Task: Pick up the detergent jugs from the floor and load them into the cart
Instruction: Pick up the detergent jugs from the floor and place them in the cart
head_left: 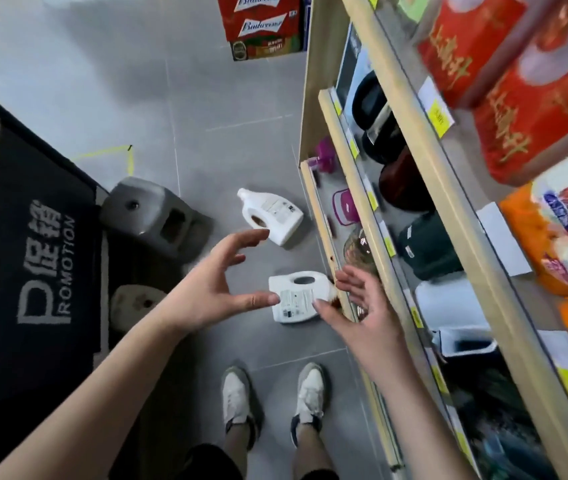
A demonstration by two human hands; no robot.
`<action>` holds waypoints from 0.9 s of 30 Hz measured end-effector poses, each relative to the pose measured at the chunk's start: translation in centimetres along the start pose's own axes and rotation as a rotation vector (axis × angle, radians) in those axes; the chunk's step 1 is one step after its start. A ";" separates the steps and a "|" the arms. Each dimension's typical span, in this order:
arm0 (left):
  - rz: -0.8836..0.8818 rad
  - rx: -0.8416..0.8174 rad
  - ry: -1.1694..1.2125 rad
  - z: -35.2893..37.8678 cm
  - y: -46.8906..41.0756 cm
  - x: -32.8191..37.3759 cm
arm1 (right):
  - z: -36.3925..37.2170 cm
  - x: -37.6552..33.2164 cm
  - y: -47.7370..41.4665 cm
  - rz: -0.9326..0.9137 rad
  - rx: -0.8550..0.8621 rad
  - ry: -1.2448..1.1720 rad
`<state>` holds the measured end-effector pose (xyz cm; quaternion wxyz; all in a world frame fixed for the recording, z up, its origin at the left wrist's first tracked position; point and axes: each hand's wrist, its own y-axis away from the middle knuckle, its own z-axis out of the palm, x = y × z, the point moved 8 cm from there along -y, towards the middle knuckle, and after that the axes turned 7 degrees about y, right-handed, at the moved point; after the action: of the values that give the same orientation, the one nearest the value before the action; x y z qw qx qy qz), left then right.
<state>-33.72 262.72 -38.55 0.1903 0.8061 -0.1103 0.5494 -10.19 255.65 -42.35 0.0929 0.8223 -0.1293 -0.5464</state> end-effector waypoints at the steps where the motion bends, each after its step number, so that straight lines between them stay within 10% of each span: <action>1: -0.012 -0.006 0.003 0.4 -0.9 -1.7 | 0.7 1.7 -0.8 0.032 0.015 -0.013; 27: -0.086 -0.518 -0.505 21.5 -24.3 -56.8 | 25.8 55.8 -17.9 0.793 0.571 0.017</action>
<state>-27.37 273.70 -102.71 0.3778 0.8453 -0.2553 0.2785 -11.37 254.75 -106.38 0.0657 0.7068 -0.5764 -0.4048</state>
